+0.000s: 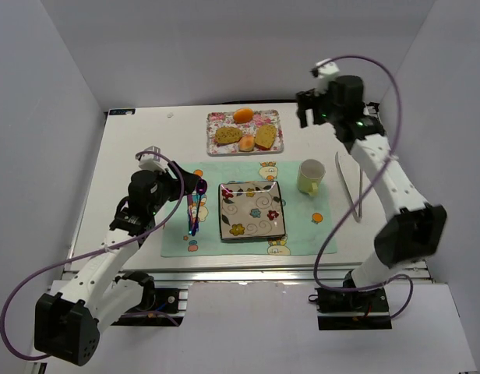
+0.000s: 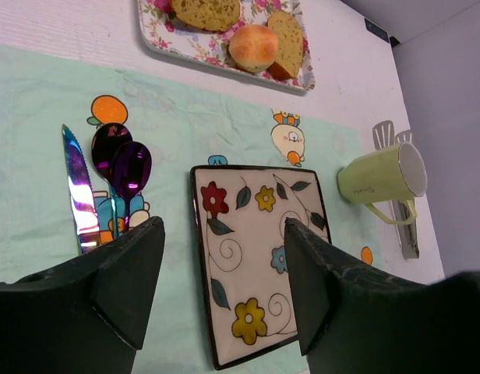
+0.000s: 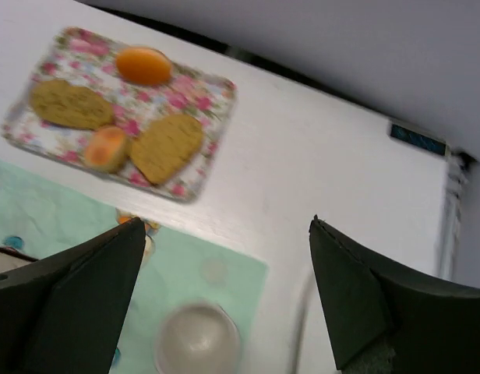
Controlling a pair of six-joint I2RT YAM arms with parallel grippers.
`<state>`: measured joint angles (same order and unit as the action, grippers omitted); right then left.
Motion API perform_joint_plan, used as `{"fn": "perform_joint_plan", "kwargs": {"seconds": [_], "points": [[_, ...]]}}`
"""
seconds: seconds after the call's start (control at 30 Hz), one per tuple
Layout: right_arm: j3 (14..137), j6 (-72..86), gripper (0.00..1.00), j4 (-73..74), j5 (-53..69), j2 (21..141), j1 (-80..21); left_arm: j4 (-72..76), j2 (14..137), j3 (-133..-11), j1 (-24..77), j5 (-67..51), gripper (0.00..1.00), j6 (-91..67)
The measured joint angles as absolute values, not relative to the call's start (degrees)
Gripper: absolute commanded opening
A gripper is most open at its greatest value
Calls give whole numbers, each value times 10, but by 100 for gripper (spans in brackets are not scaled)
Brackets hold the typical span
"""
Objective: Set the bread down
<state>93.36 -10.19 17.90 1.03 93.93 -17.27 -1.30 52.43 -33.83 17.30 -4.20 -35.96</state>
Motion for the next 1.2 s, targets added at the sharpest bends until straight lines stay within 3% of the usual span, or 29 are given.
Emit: {"fn": "perform_joint_plan", "kwargs": {"seconds": [0.07, 0.13, 0.17, 0.2, 0.23, 0.27, 0.3, 0.33, 0.37, 0.4, 0.43, 0.5, 0.57, 0.7, 0.93, 1.2], "points": [[873, -101, 89, 174, 22, 877, -122, -13, 532, -339, 173, -45, 71, -359], [819, -128, 64, 187, 69, 839, -54, -12, 538, -340, 173, -48, 70, -357], [788, -145, 47, 195, 109, 823, -12, -10, 540, -341, 173, -50, 62, -357], [756, -162, 9, 200, 146, 810, 36, -7, 542, -342, 173, -51, 56, -357], [722, -178, 0, 205, 175, 798, 83, -4, 543, -342, 173, -52, 49, -357], [691, -188, 0, 210, 189, 788, 123, 0, 545, -342, 173, -53, 39, -357], [654, -202, 0, 223, 201, 776, 166, 6, 548, -342, 173, -56, 20, -357], [636, -212, 20, 236, 206, 771, 184, 10, 550, -342, 173, -56, 12, -358], [614, -224, 21, 242, 212, 764, 196, 13, 552, -342, 173, -58, 8, -360], [590, -237, 51, 248, 216, 756, 201, 18, 555, -342, 173, -61, 8, -361], [569, -248, 71, 259, 218, 747, 202, 22, 558, -342, 173, -65, 17, -360], [535, -260, 80, 276, 222, 732, 202, 28, 564, -342, 173, -68, 28, -361], [516, -260, 81, 283, 219, 723, 201, 35, 567, -342, 173, -70, 49, -363], [490, -244, 84, 279, 188, 716, 197, 41, 568, -342, 173, -71, 62, -361], [453, -206, 84, 235, 118, 772, 179, 51, 573, -342, 173, -74, 62, -360], [467, -167, 74, 151, 83, 896, 132, 50, 584, -342, 173, -77, 62, -358]]}}
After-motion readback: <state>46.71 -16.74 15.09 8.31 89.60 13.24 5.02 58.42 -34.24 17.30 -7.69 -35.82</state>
